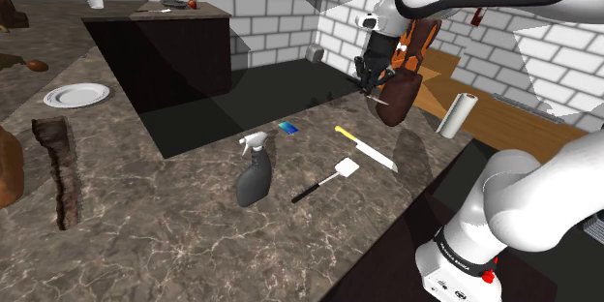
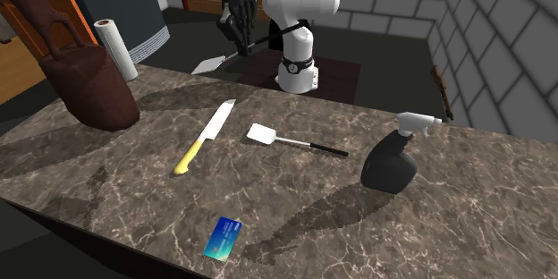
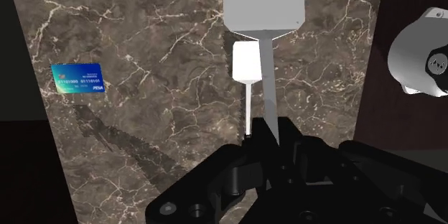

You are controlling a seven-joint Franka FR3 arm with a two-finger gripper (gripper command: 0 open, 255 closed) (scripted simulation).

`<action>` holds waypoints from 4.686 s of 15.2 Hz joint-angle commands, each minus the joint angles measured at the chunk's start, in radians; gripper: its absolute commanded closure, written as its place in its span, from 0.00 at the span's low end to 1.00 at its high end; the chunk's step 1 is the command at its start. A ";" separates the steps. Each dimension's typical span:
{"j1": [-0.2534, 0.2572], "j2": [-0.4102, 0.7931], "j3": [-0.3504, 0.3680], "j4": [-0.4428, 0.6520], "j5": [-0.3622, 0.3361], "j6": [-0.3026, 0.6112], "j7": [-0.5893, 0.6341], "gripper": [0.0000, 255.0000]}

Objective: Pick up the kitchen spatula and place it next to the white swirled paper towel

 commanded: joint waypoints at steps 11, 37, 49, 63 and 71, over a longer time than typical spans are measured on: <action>-0.127 -0.128 -0.190 -0.047 -0.135 -0.067 -0.253 1.00; -0.175 0.060 -0.691 0.164 -0.233 -0.015 -0.787 1.00; -0.156 0.105 -0.763 0.039 -0.229 0.152 -0.805 1.00; -0.074 0.234 -0.904 -0.073 -0.153 0.365 -0.879 1.00; 0.042 0.396 -1.041 -0.120 0.021 0.493 -1.014 1.00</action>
